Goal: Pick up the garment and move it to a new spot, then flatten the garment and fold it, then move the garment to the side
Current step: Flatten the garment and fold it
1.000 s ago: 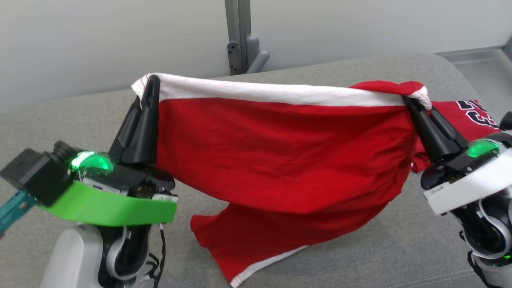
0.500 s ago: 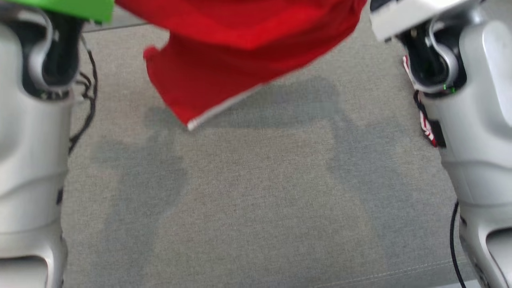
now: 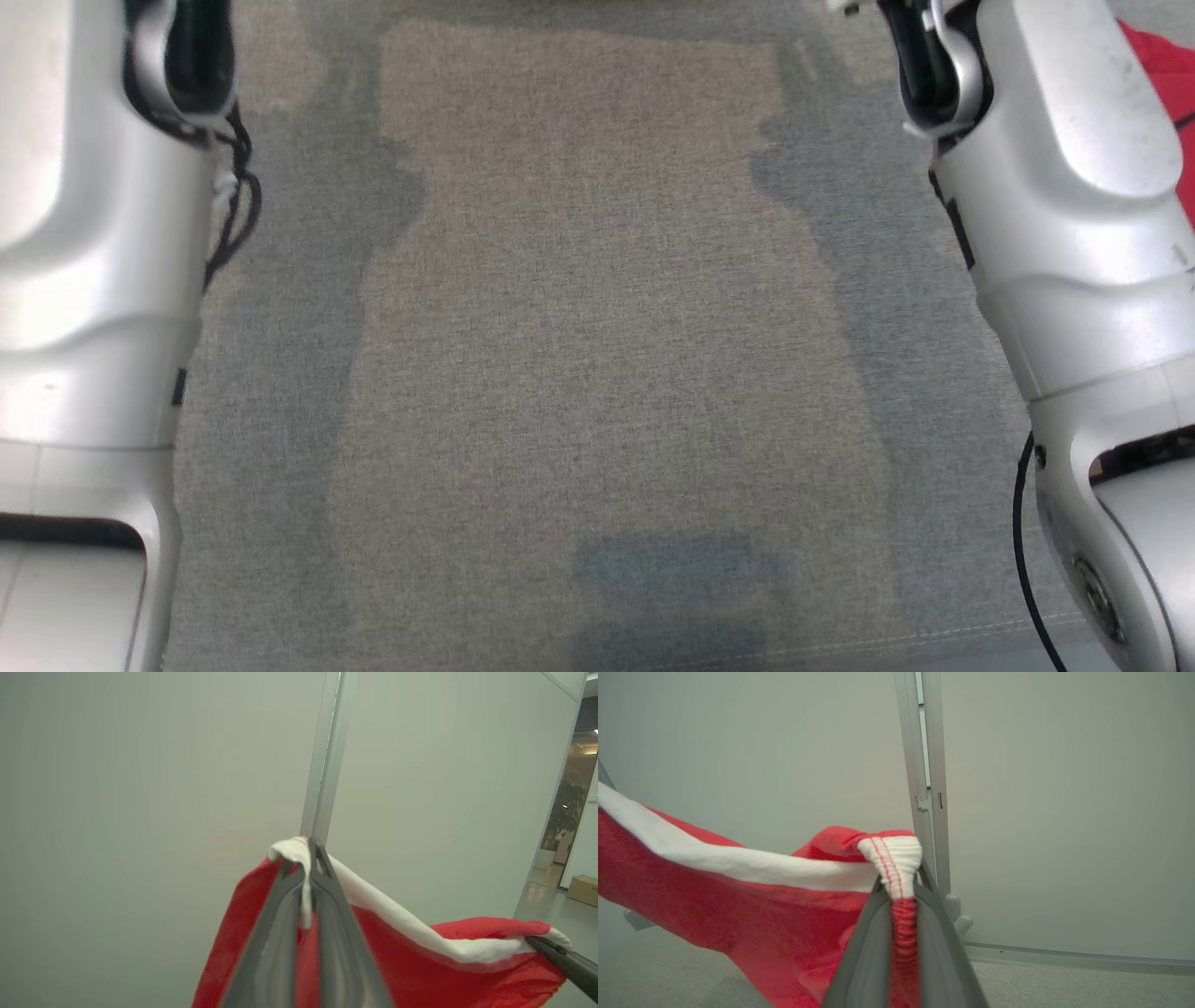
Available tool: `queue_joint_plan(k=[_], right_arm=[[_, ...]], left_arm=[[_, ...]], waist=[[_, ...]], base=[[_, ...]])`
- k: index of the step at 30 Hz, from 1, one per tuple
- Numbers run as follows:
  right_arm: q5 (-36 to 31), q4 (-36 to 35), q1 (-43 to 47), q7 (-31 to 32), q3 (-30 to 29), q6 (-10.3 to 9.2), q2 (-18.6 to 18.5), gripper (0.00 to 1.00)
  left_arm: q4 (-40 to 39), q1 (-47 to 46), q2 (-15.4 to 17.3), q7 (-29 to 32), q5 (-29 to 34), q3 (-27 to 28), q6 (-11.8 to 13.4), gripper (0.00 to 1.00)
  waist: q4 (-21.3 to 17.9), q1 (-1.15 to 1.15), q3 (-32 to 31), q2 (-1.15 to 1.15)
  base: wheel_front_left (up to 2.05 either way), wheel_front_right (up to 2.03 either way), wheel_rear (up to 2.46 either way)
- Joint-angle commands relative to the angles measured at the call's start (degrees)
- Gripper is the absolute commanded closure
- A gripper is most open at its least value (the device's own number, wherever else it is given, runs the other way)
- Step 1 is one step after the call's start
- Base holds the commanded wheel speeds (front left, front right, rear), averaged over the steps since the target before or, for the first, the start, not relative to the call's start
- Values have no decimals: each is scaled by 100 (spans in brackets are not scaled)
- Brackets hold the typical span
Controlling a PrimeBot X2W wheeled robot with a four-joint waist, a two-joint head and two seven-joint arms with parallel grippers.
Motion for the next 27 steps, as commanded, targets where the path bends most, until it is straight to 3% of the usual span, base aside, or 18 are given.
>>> queue_joint_plan(k=[1,8,17,27], right_arm=[[-92,64,295,-18,-17,-1,-45,100],[261,-363,1073,-20,1,-1,-77,100],[929,-1508,2271,-21,418,-1,-403,100],[530,-2975,3996,-22,274,-6,-645,100]], left_arm=[[57,266,-34,-70,-126,-135,-23,100],[-673,1137,215,-108,-642,-274,-25,100],[-2115,2803,515,-109,-801,232,-23,100],[-3217,4920,139,-109,-523,918,-21,100]], waist=[[298,0,546,15],[279,0,647,15],[127,0,319,15],[186,0,-317,15]], base=[[0,0,0],[0,0,0],[0,0,0],[0,0,0]])
